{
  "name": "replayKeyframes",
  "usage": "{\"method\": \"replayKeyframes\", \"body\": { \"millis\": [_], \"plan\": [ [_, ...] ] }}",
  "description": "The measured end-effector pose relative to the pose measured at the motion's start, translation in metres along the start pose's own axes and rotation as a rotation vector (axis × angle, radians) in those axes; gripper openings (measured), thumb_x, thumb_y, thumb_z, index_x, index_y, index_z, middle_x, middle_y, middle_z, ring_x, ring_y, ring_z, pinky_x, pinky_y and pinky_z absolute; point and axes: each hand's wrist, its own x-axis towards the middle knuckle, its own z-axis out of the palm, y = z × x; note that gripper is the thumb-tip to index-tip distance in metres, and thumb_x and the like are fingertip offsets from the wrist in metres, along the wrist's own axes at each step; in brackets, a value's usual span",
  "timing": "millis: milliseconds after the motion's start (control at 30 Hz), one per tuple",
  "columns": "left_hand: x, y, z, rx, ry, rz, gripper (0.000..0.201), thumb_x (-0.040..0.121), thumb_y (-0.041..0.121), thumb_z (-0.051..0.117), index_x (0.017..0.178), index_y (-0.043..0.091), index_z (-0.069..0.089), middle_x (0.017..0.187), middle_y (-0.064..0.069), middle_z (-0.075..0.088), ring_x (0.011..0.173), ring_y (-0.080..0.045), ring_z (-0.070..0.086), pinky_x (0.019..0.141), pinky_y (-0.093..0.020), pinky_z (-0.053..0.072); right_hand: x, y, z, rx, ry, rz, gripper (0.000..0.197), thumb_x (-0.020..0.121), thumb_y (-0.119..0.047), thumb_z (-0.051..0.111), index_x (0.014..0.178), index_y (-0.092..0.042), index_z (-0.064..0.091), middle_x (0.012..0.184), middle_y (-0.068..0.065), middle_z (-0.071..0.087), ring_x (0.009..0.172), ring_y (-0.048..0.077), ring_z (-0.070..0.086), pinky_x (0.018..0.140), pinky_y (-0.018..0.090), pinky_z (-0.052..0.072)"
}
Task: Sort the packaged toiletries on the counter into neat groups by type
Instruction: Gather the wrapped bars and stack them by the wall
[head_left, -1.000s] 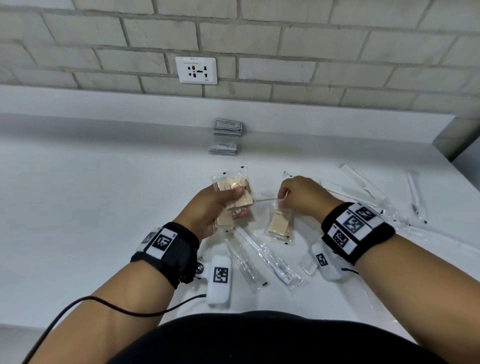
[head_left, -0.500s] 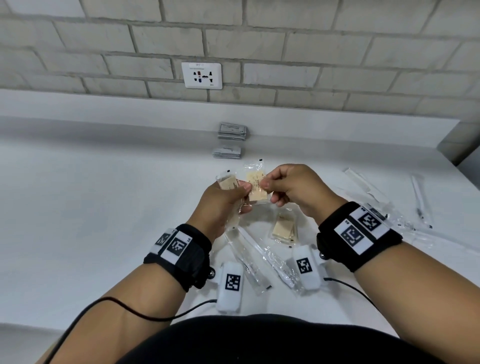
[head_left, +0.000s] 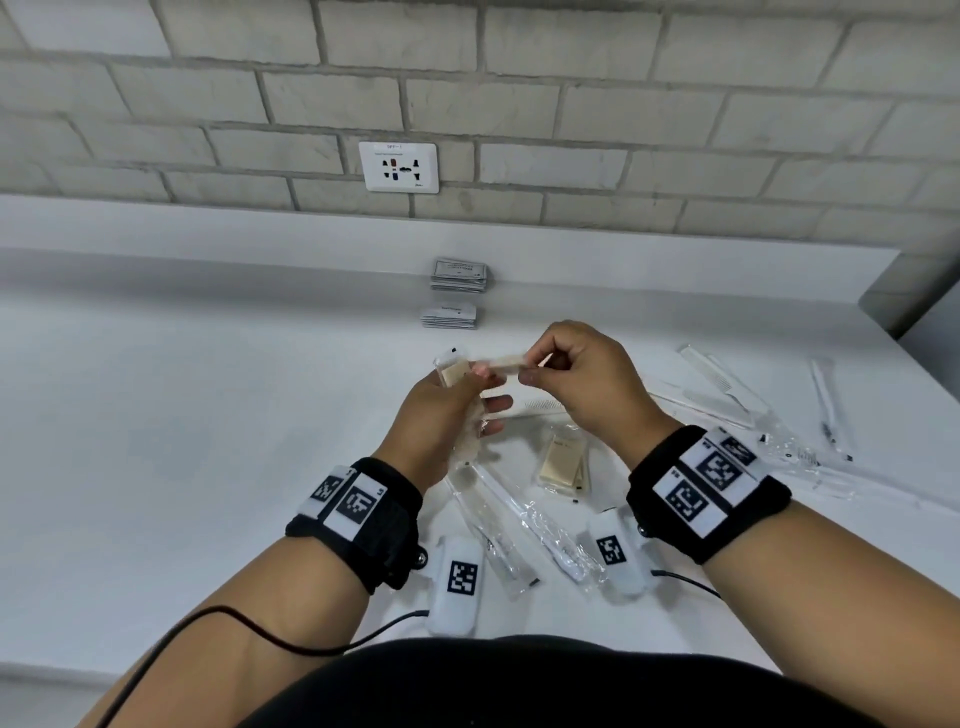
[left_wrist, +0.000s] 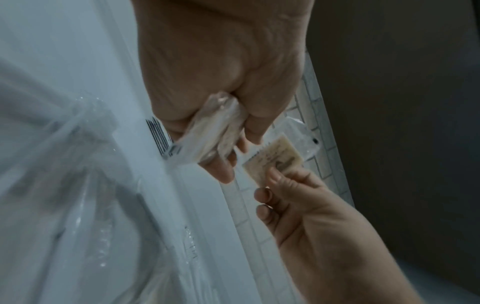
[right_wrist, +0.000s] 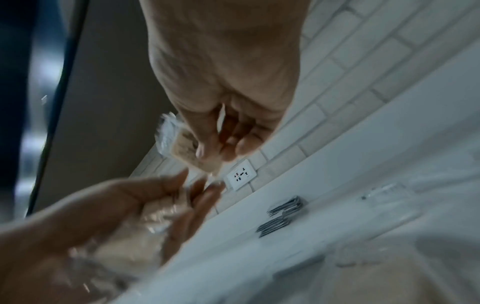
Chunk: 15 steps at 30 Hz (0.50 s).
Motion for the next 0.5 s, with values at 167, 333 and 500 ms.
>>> {"method": "replayKeyframes", "body": {
  "millis": [167, 333, 500],
  "plan": [
    [0.0, 0.007, -0.007, -0.085, -0.017, -0.07, 0.021, 0.088, 0.003, 0.061, 0.109, 0.003, 0.06, 0.088, -0.012, 0.066, 0.075, -0.024, 0.066, 0.064, -0.032, 0.057, -0.007, 0.014, 0.004, -0.089, -0.004, -0.303, 0.016, 0.082, 0.002, 0.069, 0.09, -0.009, 0.077, 0.112, -0.002, 0.066, 0.098, 0.009, 0.064, 0.09, 0.021, 0.051],
    [0.0, 0.005, -0.008, -0.043, -0.01, -0.005, 0.024, 0.087, -0.006, 0.059, 0.109, 0.004, 0.056, 0.083, -0.013, 0.064, 0.071, -0.026, 0.064, 0.069, -0.037, 0.055, -0.001, 0.009, 0.001, 0.19, 0.025, 0.022, 0.027, 0.091, -0.004, 0.059, 0.097, -0.027, 0.07, 0.103, -0.003, 0.069, 0.087, 0.012, 0.07, 0.084, 0.03, 0.054],
    [0.0, 0.003, -0.002, 0.033, -0.064, 0.056, 0.021, 0.087, -0.009, 0.057, 0.101, 0.006, 0.055, 0.074, -0.006, 0.066, 0.063, -0.02, 0.065, 0.057, -0.028, 0.053, 0.002, -0.001, -0.002, 0.338, -0.106, 0.25, 0.009, 0.087, -0.013, 0.068, 0.091, -0.021, 0.068, 0.079, 0.001, 0.068, 0.058, 0.014, 0.061, 0.052, 0.026, 0.049]
  ]
}}
